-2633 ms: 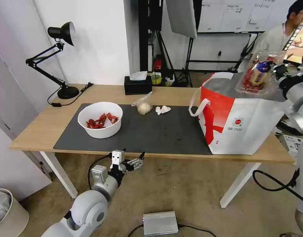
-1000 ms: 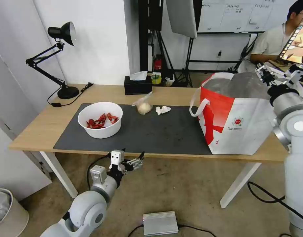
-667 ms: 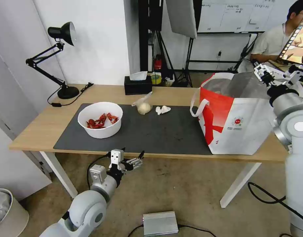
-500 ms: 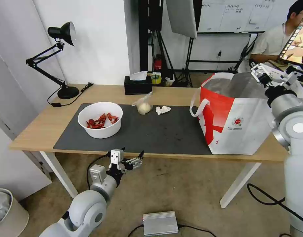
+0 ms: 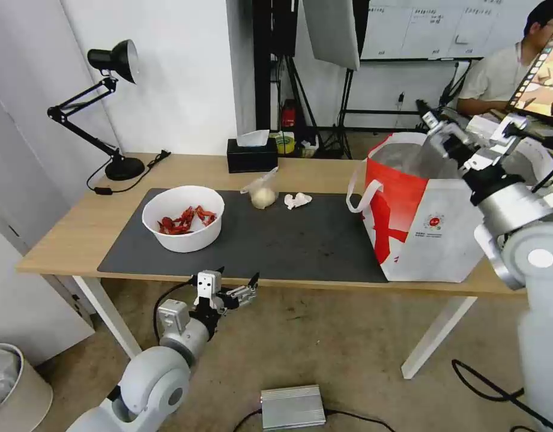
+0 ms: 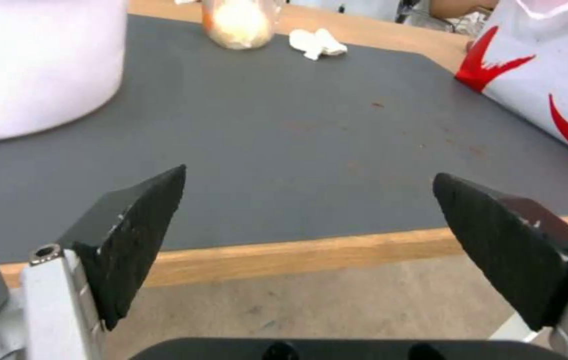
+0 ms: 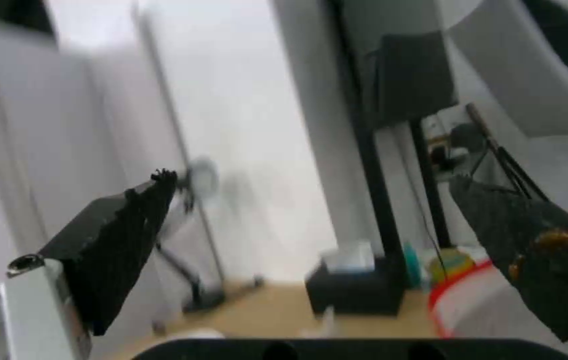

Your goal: Pick up the trash from the table and place it into the takeout bag.

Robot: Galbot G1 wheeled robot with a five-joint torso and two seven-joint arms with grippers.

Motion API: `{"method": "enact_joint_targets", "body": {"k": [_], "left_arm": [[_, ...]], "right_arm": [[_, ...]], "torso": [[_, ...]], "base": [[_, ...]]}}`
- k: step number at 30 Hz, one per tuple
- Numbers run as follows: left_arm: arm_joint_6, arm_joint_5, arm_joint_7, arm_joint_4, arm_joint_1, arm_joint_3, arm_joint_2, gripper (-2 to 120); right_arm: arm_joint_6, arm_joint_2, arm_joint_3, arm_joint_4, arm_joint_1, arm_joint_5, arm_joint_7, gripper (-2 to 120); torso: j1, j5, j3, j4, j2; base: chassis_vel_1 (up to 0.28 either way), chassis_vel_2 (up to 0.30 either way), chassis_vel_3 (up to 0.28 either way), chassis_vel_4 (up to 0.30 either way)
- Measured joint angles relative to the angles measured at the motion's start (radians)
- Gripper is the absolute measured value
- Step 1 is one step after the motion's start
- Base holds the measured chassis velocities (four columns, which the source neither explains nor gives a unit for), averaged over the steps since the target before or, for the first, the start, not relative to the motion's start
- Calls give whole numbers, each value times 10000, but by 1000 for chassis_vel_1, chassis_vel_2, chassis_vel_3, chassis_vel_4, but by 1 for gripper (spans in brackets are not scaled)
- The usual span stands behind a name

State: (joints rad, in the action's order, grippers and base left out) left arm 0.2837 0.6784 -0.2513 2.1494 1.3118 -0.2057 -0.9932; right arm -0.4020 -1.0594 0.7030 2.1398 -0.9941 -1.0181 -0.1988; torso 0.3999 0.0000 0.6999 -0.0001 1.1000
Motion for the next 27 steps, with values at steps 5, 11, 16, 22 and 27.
{"method": "enact_joint_targets", "body": {"k": [5,11,16,22,27], "left_arm": [[-6,-2,19,27,11,-156,96,100],[-172,-146,68,52,133,-392,172,100],[-316,-232,86,-13,182,-604,205,100],[-362,-250,76,-16,256,-726,240,100],[-359,-339,63,47,383,-883,285,100]], "right_arm": [[194,189,-270,437,-782,1698,-424,100],[553,292,-531,845,-2266,3064,318,100],[1028,59,-655,1083,-3587,4097,589,100],[1008,-262,-869,1306,-4429,4635,981,100],[511,-457,-1158,1543,-4886,5060,1864,100]], "torso": [[0,0,0,1,0],[1,0,1,1,0],[0,-1,0,0,0],[0,-2,0,0,0],[1,-1,0,1,0]], "base": [[0,0,0,0],[0,0,0,0],[0,0,0,0],[0,0,0,0],[0,0,0,0]]}}
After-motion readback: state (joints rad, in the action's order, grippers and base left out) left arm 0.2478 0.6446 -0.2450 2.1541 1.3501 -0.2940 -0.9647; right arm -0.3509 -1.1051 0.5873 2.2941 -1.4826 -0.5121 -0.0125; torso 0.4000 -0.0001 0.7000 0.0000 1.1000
